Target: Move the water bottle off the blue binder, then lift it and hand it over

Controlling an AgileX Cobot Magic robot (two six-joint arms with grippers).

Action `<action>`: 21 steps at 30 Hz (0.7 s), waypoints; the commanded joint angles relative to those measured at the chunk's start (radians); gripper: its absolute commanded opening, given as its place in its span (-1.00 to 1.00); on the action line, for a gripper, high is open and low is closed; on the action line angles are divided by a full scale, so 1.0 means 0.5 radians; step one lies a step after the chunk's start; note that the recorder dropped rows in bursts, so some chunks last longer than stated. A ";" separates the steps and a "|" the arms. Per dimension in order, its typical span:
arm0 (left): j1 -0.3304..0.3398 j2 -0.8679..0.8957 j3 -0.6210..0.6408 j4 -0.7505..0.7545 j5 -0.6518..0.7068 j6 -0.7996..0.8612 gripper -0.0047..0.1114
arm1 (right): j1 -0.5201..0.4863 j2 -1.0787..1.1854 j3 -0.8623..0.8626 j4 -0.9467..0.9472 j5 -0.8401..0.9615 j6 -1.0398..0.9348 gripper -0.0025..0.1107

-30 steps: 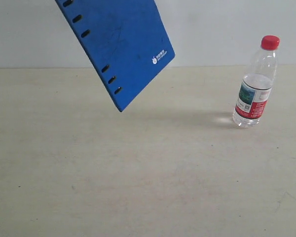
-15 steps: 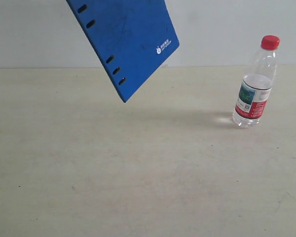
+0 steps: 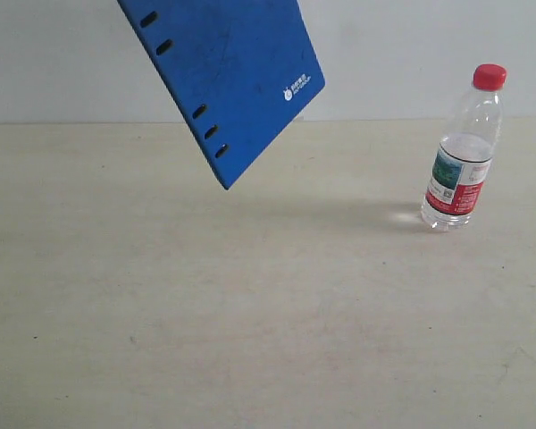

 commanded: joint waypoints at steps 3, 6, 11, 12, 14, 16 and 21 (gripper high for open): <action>0.005 0.004 -0.008 0.019 -0.026 -0.021 -0.83 | -0.001 -0.020 0.001 0.010 0.002 -0.022 -0.96; 0.008 -0.185 0.001 0.015 -0.040 -0.006 -0.83 | -0.001 -0.025 0.001 0.010 0.016 -0.022 -0.96; 0.013 -1.008 0.026 0.035 -0.036 -0.006 -0.83 | -0.001 -0.025 0.001 0.010 0.046 -0.022 -0.96; 0.023 -1.166 0.026 0.067 -0.036 -0.006 -0.83 | -0.001 -0.025 0.001 0.010 0.051 -0.022 -0.96; 0.042 -1.423 0.026 0.136 -0.036 -0.006 -0.83 | -0.001 -0.025 0.001 0.010 0.063 -0.022 -0.96; 0.060 -1.596 0.026 0.182 -0.025 -0.006 -0.83 | -0.001 -0.025 0.001 0.010 0.082 -0.022 -0.96; 0.060 -1.869 0.026 0.226 -0.026 -0.006 -0.83 | -0.001 -0.025 0.001 0.010 0.086 -0.018 -0.96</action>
